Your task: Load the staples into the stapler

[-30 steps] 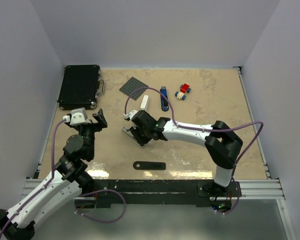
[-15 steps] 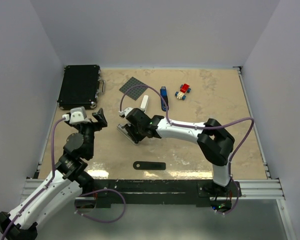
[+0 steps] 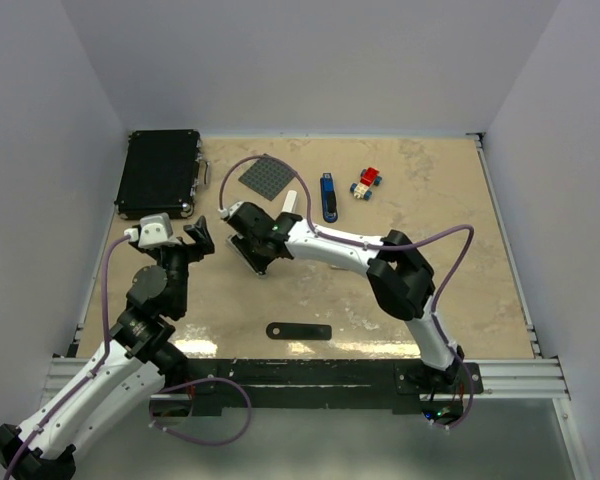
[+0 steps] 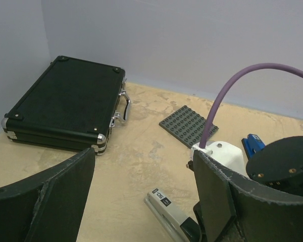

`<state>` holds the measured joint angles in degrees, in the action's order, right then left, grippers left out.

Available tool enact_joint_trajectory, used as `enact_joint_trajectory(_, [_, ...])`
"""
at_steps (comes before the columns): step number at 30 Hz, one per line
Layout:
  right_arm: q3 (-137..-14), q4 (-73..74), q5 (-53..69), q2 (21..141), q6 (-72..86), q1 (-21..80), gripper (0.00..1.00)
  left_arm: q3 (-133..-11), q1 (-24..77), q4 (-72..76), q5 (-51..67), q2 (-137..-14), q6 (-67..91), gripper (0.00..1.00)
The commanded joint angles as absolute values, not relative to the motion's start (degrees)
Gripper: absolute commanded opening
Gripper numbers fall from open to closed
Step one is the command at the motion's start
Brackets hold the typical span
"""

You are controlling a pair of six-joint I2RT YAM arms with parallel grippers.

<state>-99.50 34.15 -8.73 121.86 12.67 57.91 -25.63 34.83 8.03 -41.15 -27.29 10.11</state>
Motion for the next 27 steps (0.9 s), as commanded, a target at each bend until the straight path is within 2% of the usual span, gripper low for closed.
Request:
enact_joint_trajectory(1, [-104.23,41.83,-12.92,124.45,12.92,56.34,0.34,-26.9,34.28,9.05,-40.96,-26.9,11.43,0.83])
enact_joint_trajectory(9, [-111.7,42.45,-12.4,122.08,13.27,54.58,0.65,-26.9,34.28,8.88,-41.04,-26.81,11.6,0.83])
enact_joint_trajectory(18, [-109.07,35.6,-11.69,118.39,16.96,46.06,0.71,-26.98,34.28,8.79,-40.69,-26.28,11.78,0.83])
enact_joint_trajectory(27, [-110.65,30.07,-16.87,124.44,25.66,41.4,0.75,-26.98,34.28,8.79,-39.55,-26.54,12.22,0.83])
